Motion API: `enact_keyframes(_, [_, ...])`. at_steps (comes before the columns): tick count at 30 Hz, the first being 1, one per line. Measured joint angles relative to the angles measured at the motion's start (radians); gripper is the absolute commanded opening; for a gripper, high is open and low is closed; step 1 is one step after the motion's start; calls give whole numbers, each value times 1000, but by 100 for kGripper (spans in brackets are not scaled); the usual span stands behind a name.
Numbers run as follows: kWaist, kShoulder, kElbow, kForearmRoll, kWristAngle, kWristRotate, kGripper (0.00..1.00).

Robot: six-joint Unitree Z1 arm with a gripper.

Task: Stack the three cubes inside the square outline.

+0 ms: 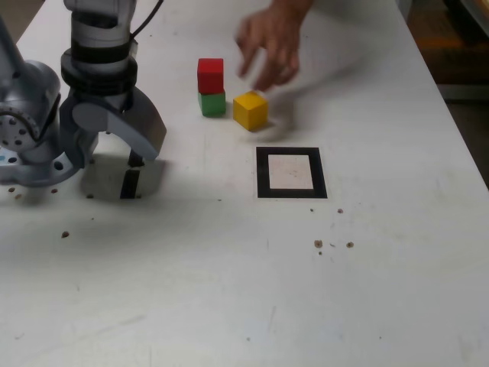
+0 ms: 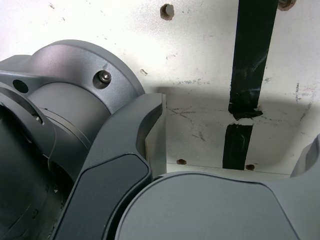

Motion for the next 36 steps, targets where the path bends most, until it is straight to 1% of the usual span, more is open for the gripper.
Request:
enact_keyframes(10, [0,-1,0,3,-1,0,99])
enact_keyframes(15, [0,-14,-30,51,2,0,99])
enact_keyframes(19, [1,-25,-87,100,21,0,99])
enact_keyframes(21, [1,-25,-149,139,41,0,99])
enact_keyframes(25, [1,-13,-283,270,90,11,99])
enact_keyframes(28, [3,14,-382,373,131,47,99])
enact_keyframes(31, [32,39,-487,476,155,97,99])
enact_keyframes(33, [67,55,-549,502,164,135,99])
enact_keyframes(36, [106,82,-647,506,168,169,99])
